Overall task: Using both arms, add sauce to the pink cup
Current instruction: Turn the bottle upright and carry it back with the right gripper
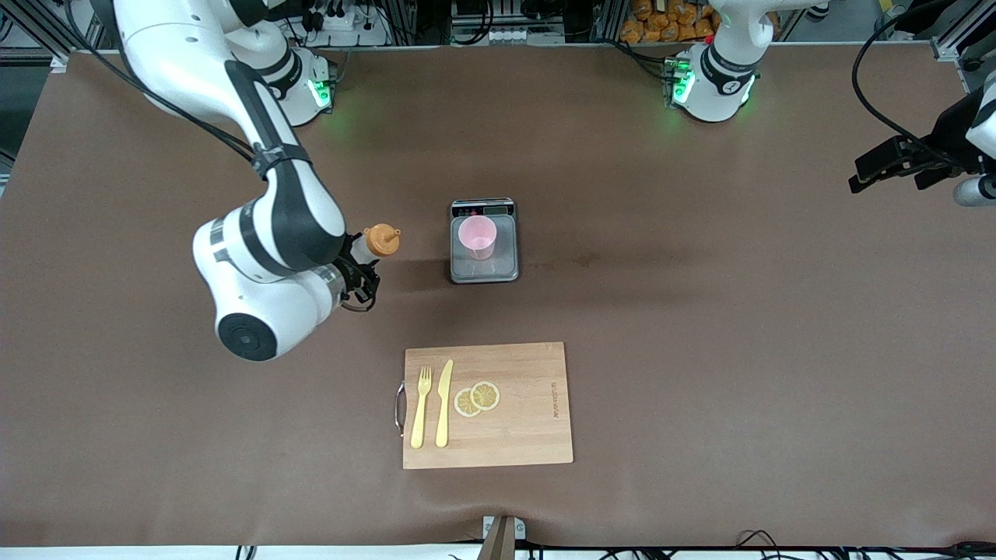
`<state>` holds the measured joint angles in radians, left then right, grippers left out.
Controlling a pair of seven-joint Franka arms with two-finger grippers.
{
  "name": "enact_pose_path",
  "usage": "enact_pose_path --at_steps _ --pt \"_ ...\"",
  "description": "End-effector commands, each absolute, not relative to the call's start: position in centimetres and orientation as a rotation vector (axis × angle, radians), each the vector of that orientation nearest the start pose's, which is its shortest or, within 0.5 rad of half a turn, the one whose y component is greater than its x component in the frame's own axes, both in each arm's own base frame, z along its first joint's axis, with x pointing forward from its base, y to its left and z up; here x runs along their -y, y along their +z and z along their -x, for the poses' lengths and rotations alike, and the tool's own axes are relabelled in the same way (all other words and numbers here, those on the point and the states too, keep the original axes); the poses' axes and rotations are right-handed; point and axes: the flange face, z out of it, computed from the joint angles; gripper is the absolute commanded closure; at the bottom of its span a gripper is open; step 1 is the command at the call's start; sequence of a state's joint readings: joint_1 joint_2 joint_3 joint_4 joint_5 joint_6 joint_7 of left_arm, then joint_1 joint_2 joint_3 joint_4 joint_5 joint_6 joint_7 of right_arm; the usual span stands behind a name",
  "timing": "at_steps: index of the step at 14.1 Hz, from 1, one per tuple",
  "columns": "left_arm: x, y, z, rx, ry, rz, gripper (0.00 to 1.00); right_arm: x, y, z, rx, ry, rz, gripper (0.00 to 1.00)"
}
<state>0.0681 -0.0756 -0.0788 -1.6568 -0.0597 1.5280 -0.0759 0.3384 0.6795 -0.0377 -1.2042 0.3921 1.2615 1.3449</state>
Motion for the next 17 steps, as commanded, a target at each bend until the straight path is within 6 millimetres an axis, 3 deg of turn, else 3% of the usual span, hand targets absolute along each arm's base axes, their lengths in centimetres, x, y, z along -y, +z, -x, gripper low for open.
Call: enact_pose_path --at_steps 1,6,9,13,17 --pt "1.9 62.2 -52.1 0.071 0.083 3.193 0.00 -19.6 37.5 -61.6 -1.412 1.209 2.613 0.46" --pt "1.9 62.2 -52.1 0.075 0.088 3.192 0.00 -9.0 35.8 -60.8 -1.164 1.283 2.513 0.47" --pt "1.9 62.2 -52.0 0.077 0.092 3.190 0.00 -1.0 33.8 -60.4 -1.016 1.304 2.423 0.47" --pt "1.9 62.3 -51.9 0.080 0.095 3.187 0.00 5.6 30.6 -59.3 -0.905 1.299 2.333 0.47" --pt "1.9 62.5 -51.7 0.097 0.090 3.187 0.00 11.2 25.1 -58.0 -0.781 1.284 2.254 0.47"
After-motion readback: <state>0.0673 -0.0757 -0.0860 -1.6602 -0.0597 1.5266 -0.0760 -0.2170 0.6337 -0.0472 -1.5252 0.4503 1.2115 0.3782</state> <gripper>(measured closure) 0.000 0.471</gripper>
